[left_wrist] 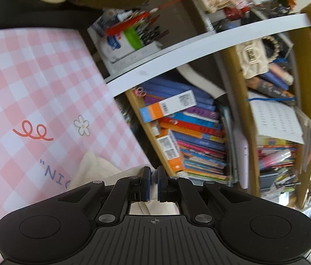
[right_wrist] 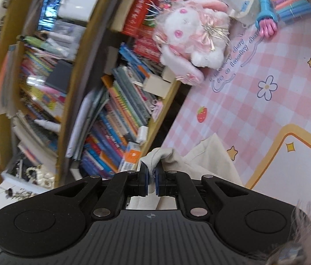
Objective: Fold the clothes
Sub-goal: 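Lift the hem with both tools and fold it up toward the collar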
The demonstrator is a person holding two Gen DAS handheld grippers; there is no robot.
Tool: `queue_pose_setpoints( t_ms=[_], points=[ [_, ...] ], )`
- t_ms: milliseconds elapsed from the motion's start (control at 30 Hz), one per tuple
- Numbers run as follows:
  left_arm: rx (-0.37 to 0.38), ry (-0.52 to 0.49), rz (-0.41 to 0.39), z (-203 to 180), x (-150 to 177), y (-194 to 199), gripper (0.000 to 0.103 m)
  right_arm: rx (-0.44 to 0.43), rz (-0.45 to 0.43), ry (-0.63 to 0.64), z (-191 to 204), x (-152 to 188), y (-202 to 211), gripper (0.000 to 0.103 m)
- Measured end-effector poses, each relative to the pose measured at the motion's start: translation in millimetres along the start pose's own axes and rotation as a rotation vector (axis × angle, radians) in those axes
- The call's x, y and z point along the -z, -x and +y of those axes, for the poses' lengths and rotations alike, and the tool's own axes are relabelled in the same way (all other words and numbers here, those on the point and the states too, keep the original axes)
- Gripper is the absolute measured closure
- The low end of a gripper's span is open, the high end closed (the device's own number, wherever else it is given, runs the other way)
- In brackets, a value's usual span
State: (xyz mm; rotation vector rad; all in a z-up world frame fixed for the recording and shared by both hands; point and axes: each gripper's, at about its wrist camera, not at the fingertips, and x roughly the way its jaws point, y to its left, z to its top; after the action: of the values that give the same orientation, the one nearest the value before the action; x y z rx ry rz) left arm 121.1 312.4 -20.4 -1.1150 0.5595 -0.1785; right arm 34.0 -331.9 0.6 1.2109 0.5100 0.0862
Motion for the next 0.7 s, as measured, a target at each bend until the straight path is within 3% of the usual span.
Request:
queue_pose_setpoints(
  t_ms=[233, 400, 567, 700],
  points=[
    [-0.057, 0.037, 0.047, 18.4, -8.9, -37.2, 0.099, 0.077, 0.006, -0.012, -11.6, -7.9, -33.3, 0.098],
    [-0.116, 0.045, 0.032, 25.9, -16.0, -66.6, 0.099, 0.122, 0.010, -0.016, -16.9, -15.8, -64.2, 0.098],
    [-0.208, 0.094, 0.027, 48.7, -17.2, -93.4, 0.099, 0.258, 0.030, -0.010, -35.2, -18.5, -109.8, 0.098],
    [-0.217, 0.074, 0.043, 52.6, -18.0, -98.2, 0.099, 0.317, 0.021, -0.106, -60.2, -16.0, -126.7, 0.098]
  ],
)
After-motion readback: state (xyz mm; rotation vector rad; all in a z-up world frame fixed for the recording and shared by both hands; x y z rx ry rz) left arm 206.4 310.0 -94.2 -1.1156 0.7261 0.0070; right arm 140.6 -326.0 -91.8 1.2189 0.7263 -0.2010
